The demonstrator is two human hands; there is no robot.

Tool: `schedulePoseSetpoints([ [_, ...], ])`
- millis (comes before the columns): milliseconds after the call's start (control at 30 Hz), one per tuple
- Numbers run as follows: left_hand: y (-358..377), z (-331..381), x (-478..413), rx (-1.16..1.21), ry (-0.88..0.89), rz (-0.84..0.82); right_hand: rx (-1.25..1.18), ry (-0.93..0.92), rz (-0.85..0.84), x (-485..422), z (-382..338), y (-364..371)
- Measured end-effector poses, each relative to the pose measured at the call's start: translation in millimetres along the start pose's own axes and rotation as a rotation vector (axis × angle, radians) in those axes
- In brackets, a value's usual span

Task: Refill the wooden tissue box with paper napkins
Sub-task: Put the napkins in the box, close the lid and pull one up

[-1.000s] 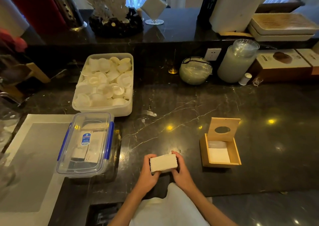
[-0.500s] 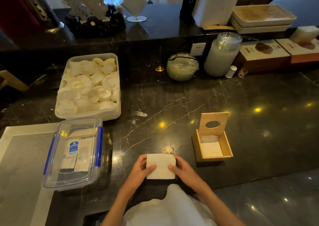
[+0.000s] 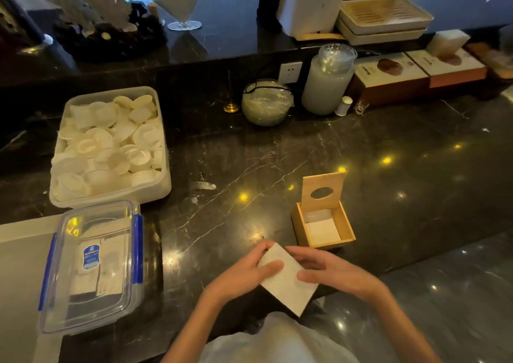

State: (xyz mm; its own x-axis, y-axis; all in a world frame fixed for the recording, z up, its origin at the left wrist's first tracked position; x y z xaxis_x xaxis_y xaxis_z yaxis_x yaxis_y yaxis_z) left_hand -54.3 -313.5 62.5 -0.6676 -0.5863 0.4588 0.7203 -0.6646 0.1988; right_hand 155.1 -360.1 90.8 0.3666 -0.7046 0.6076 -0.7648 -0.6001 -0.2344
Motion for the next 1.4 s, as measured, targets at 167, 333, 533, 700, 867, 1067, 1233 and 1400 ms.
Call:
schedulePoseSetpoints([
  [167,22.9,20.1,-19.5,-0.13,0.059,-0.119,0.162,0.012,0.026,15.7,-2.5,-22.5],
  [333,48.8,37.2,-32.5,-0.036,0.117,-0.086,0.161,0.06,0.11,30.2,0.1,-50.2],
  [533,56.3,31.6,-57.8,0.159,0.073,0.269,0.256,0.11,0.231,38.5,24.1,-120.3],
  [700,72.9,12.3,-84.5,0.227,-0.085,0.33,0.656,0.175,0.05,-6.7,0.8,-149.8],
  [867,86.7,-5.8,-101.2,0.236,-0.078,0.433,1.077,0.217,-0.222,-58.8,-9.0,-141.4],
  [1067,95.8,-10.3,-102.3,0.246,-0.081,0.539,1.327,0.182,-0.353,-82.7,-9.7,-128.5],
  [1233,110.5,-14.6,-104.6,0.226,-0.07,0.611,1.385,0.135,-0.323,-89.9,0.4,-123.7],
  [1400,119.9,-17.1,-108.0,0.179,-0.061,0.663,1.365,0.168,-0.333,-96.9,15.1,-124.1],
])
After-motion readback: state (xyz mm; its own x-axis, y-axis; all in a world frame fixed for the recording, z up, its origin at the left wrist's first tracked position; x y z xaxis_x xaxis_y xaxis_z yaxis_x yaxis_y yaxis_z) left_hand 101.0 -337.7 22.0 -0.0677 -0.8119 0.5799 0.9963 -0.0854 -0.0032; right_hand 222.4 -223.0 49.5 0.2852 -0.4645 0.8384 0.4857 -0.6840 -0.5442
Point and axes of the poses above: each hand's wrist, its own x-axis away from the middle knuckle, its own y-axis out of the palm, z = x × y, the point moved 2 cm from there along -x, towards the middle knuckle, and after that the axes turned 14 degrees about x, right-handed, at the moved point
